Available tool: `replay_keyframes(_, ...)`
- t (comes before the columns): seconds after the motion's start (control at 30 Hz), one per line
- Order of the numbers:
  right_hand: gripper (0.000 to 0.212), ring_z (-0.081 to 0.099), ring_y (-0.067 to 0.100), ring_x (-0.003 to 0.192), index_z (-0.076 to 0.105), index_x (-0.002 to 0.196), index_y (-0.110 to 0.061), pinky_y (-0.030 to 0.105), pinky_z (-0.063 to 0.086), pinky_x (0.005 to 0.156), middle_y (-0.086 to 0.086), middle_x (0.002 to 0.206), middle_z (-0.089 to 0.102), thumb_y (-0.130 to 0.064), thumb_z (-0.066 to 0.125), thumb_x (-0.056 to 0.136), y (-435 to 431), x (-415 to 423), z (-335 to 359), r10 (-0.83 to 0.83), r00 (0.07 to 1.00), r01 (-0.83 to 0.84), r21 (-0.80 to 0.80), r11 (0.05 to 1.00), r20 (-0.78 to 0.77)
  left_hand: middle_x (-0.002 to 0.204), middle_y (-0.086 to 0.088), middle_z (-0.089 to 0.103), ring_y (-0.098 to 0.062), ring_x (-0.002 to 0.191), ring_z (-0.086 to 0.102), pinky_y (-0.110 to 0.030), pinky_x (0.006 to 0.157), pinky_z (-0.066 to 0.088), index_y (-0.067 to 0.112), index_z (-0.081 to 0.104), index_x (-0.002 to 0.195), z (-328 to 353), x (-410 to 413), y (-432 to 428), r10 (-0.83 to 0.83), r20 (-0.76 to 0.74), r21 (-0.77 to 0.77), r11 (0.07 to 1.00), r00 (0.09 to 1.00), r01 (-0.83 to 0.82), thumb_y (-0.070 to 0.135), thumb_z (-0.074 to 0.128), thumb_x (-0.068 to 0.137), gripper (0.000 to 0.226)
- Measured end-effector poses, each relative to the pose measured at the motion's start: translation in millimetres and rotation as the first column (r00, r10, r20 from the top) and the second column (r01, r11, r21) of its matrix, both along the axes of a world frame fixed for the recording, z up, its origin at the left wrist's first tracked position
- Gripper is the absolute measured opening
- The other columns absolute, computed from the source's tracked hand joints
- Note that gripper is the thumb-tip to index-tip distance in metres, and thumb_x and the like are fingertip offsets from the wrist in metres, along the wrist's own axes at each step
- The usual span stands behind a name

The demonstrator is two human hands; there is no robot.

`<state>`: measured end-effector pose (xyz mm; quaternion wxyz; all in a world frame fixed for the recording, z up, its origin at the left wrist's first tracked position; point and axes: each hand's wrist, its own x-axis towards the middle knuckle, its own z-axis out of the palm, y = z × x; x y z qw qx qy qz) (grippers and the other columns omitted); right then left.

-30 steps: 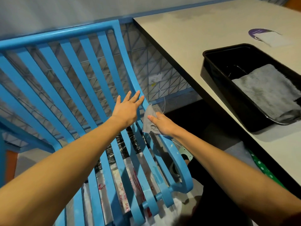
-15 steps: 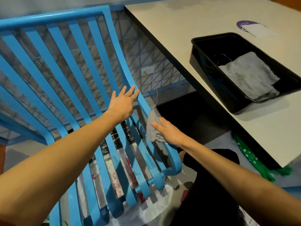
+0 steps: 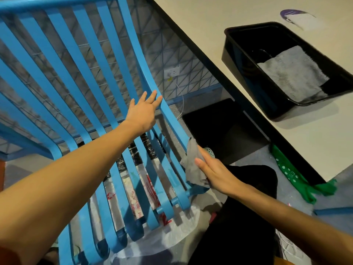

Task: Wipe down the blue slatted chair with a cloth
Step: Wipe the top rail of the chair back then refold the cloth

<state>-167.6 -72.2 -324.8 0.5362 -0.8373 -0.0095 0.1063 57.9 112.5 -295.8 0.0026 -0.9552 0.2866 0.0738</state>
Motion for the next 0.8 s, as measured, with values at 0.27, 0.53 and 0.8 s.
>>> replay_keyframes(0.27,0.04,0.058,0.033,0.106,0.054,0.122,-0.002,0.036,0.044,0.084,0.017,0.116,0.061,-0.03,0.031,0.105,28.3,125.0,7.0,-0.115,0.993,0.1,-0.279,0.955,-0.039,0.163,0.003,-0.004,-0.028,0.149,-0.001,-0.059,0.116,0.016,0.025,0.006,0.155,3.0,-1.5,-1.1,0.01,-0.026,-0.022,1.0,1.0,-0.011,0.003,0.048,0.088,0.082)
replay_keyframes(0.53,0.044,0.048,0.036,0.123,0.045,0.135,-0.003,0.037,0.038,0.093,0.02,0.134,0.053,-0.032,0.029,0.106,39.1,145.5,6.4,-0.185,0.981,0.16,-0.291,0.943,-0.058,0.162,0.004,-0.003,-0.029,0.149,0.007,-0.058,0.113,0.024,0.026,0.007,0.155,1.9,-0.2,0.3,0.013,-0.026,-0.037,0.999,1.0,-0.014,0.001,0.046,0.088,0.082)
replay_keyframes(0.8,0.048,0.058,0.012,0.112,0.021,0.15,-0.022,0.026,0.049,0.092,0.002,0.133,0.054,-0.036,0.032,0.105,21.4,2.0,2.3,-0.088,0.991,0.103,-0.145,0.984,0.104,0.162,0.005,-0.004,-0.03,0.147,0.017,-0.057,0.104,0.037,0.028,0.008,0.154,-5.6,3.2,4.6,0.0,-0.02,-0.055,0.998,1.0,-0.001,0.0,0.045,0.087,0.082)
